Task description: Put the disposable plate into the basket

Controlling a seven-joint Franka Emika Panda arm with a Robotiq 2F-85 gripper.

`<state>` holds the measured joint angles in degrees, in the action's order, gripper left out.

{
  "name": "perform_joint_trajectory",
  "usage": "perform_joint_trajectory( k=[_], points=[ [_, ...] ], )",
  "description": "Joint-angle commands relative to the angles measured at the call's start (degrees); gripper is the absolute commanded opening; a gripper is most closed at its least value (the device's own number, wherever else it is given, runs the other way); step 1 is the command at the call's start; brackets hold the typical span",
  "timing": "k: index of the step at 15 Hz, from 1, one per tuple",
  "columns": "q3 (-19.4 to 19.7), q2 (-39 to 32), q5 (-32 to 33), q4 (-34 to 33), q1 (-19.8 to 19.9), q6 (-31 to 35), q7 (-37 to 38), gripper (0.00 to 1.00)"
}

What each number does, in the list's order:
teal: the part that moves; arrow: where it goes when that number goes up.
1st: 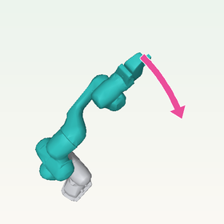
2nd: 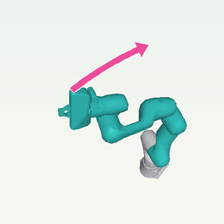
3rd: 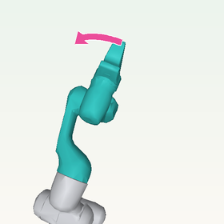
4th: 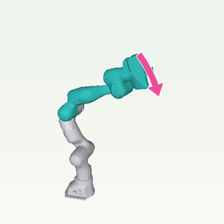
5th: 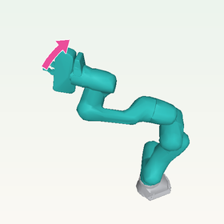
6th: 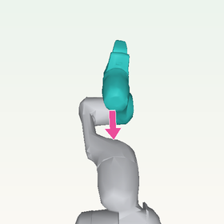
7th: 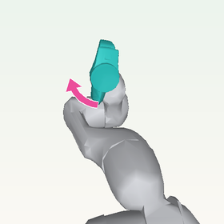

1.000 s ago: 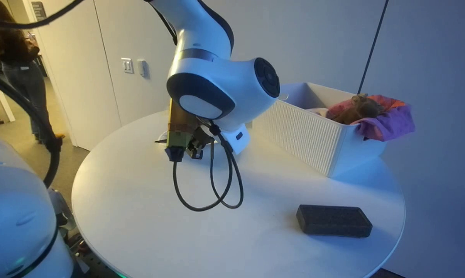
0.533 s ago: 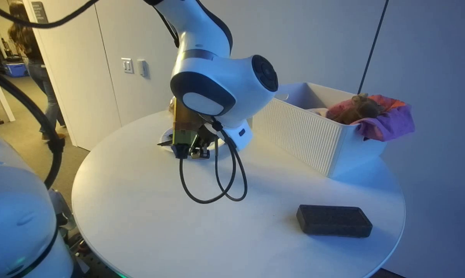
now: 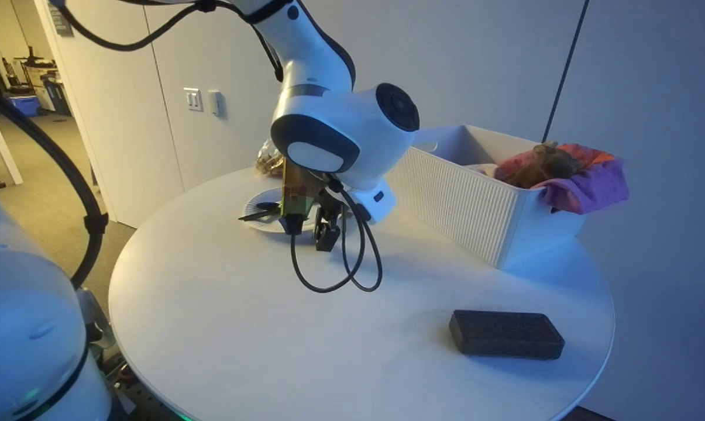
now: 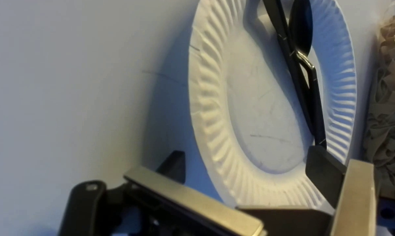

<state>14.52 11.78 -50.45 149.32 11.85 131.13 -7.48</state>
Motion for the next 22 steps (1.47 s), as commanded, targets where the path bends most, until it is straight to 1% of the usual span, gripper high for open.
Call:
perform_joint_trajectory(
  k=[1, 4, 6, 7, 8, 11, 12, 16, 17, 19, 21, 22],
  points=[
    [-0.08, -2.76, -3.75, -2.95, -0.67, -0.82, -2.53, 1.0],
    [-0.11, -3.54, -5.35, -4.15, -0.86, -3.59, -3.86, 1.0],
    [-0.1, -4.03, -4.28, -5.07, -0.69, -6.84, -4.47, 1.0],
    [-0.22, -4.45, -3.43, -5.53, -0.53, -8.04, -3.81, 0.75],
    [-0.32, -4.75, -2.98, -5.84, -0.39, -8.66, -3.33, 0.75],
    [-0.26, -5.47, -1.87, -6.54, 0.0, -9.87, -2.55, 0.5],
    [-0.2, -5.57, -1.71, -6.65, 0.1, -10.18, -2.67, 0.44],
    [0.04, -5.7, -1.96, -6.66, 0.53, -10.28, -2.85, 0.12],
    [0.11, -5.68, -2.26, -6.68, 0.57, -10.64, -3.13, 0.06],
    [0.3, -5.74, -3.22, -6.87, 0.5, -12.09, -4.62, 0.02],
    [0.49, -5.58, -3.56, -7.27, 0.55, -14.22, -6.07, 0.01],
    [0.71, -5.47, -3.73, -7.5, 0.66, -15.58, -7.23, 0.04]
  ],
)
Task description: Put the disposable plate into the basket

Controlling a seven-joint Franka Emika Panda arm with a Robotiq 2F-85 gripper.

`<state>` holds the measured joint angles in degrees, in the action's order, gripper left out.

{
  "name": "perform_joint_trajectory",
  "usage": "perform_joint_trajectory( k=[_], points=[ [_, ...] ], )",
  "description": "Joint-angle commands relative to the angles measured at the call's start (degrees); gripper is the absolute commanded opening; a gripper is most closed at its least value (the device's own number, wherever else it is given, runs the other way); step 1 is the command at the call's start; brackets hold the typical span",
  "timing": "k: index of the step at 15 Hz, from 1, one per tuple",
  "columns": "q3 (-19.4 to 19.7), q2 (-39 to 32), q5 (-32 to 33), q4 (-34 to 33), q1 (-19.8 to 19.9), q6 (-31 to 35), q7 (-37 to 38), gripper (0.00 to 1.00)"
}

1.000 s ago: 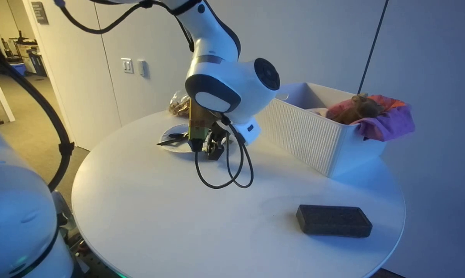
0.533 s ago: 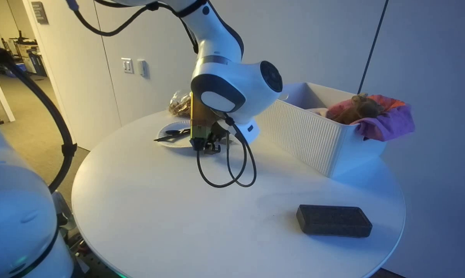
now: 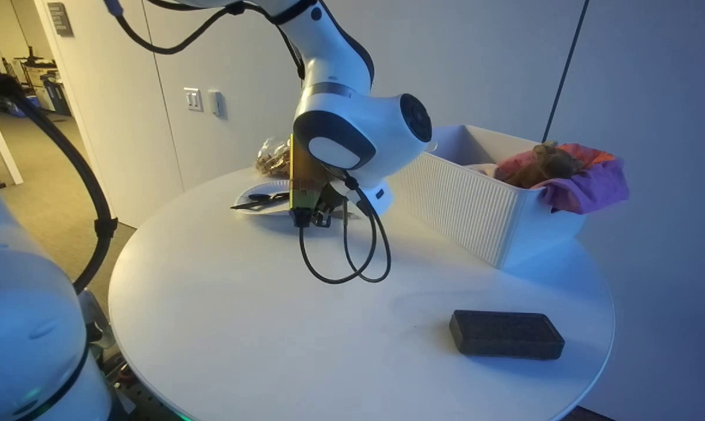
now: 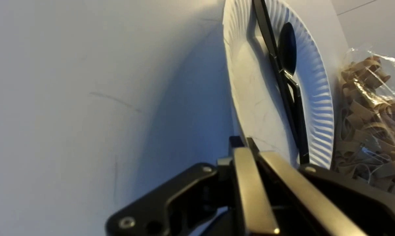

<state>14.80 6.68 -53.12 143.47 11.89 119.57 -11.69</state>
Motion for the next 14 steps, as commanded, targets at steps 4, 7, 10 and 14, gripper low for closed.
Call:
perform_joint_trajectory(
  k=[4, 7, 10, 14],
  points=[
    [1.42, 0.32, -0.48, -2.41, 1.44, -9.05, -7.7, 0.05],
    [2.04, 1.06, -0.41, -3.11, 2.15, -10.86, -12.08, 0.04],
    [2.5, 1.67, -0.97, -3.61, 2.39, -11.18, -18.79, 0.05],
    [3.64, 1.51, -4.05, -4.93, 2.52, -17.77, -28.79, 0.05]
  ],
)
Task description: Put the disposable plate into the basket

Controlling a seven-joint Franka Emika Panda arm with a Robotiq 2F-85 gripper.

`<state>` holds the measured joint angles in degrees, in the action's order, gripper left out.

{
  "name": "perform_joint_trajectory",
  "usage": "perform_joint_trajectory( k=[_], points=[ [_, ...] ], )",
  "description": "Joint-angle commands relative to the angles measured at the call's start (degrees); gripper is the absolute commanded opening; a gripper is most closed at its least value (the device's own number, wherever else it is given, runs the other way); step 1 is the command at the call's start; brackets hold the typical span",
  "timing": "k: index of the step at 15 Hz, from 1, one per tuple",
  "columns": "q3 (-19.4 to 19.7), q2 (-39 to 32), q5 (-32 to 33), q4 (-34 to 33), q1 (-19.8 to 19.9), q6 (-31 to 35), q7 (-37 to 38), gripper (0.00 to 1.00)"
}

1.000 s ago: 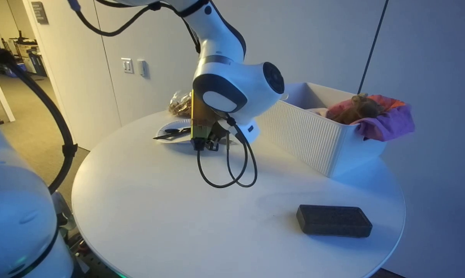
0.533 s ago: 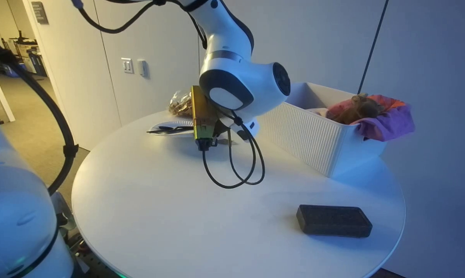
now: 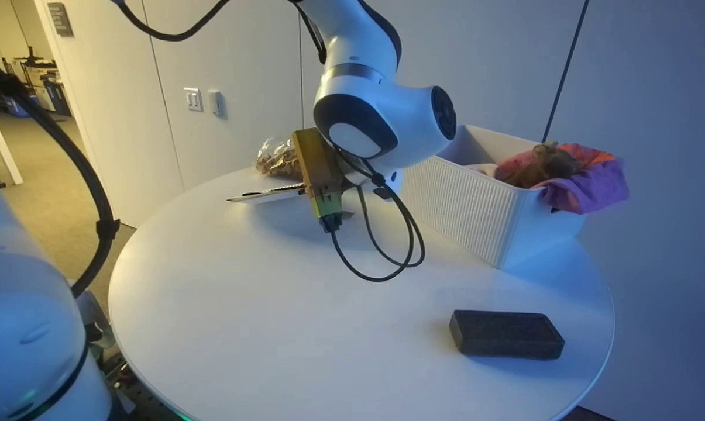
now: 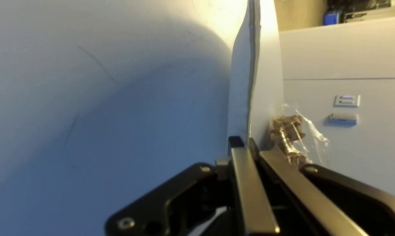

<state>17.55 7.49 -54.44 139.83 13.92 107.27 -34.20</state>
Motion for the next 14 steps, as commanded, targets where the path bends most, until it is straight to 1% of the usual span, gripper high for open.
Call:
perform_joint_trajectory(
  k=[1, 3, 6, 9, 12, 14],
  points=[
    [1.22, 0.34, -3.67, -1.77, 0.62, -7.86, -8.27, 0.05],
    [1.74, -0.61, -5.26, -2.61, 0.85, -12.88, -11.65, 0.05],
    [2.12, -1.84, -6.37, -3.37, 1.39, -19.2, -14.06, 0.05],
    [2.42, -2.18, -7.48, -3.58, 2.16, -24.62, -14.17, 0.04],
    [2.28, 0.38, -8.4, -2.6, 3.09, -26.14, -12.25, 0.04],
    [1.33, 5.55, -8.01, -0.41, 3.24, -22.66, -11.04, 0.04]
  ],
)
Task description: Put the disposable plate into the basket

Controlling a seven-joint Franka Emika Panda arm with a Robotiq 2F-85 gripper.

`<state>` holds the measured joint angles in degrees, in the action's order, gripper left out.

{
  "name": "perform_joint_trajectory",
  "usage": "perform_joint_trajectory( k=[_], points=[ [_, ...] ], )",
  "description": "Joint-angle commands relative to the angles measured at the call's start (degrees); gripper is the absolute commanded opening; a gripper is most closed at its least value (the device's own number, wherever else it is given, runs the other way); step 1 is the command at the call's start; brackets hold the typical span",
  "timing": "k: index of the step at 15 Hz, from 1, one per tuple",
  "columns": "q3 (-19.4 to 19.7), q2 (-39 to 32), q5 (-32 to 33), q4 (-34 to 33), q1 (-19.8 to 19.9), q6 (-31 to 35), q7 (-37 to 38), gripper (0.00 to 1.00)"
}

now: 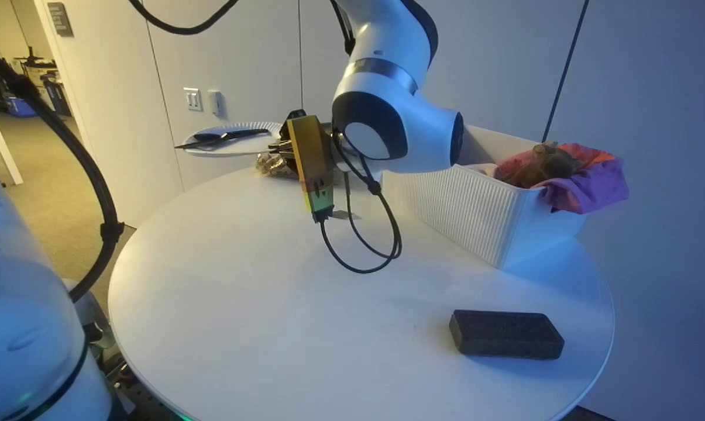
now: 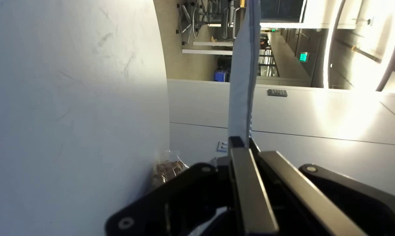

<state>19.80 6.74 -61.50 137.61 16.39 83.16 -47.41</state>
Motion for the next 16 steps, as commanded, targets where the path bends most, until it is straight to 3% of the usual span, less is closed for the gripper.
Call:
perform_joint_trajectory(
  k=[1, 5, 8, 12, 16],
  points=[
    [-1.31, 8.69, -0.97, 2.54, 0.75, 2.58, 2.26, 0.04],
    [-3.22, 17.23, -1.65, 2.91, 0.84, 5.74, 5.5, 0.04],
    [-4.09, 21.22, -5.27, 1.91, 1.27, 7.92, 13.59, 0.04],
    [-3.98, 23.58, -11.27, 1.59, 1.84, 12.58, 23.39, 0.04],
    [-3.74, 24.51, -16.89, 2.65, 3.65, 18.95, 27.88, 0.04]
  ],
)
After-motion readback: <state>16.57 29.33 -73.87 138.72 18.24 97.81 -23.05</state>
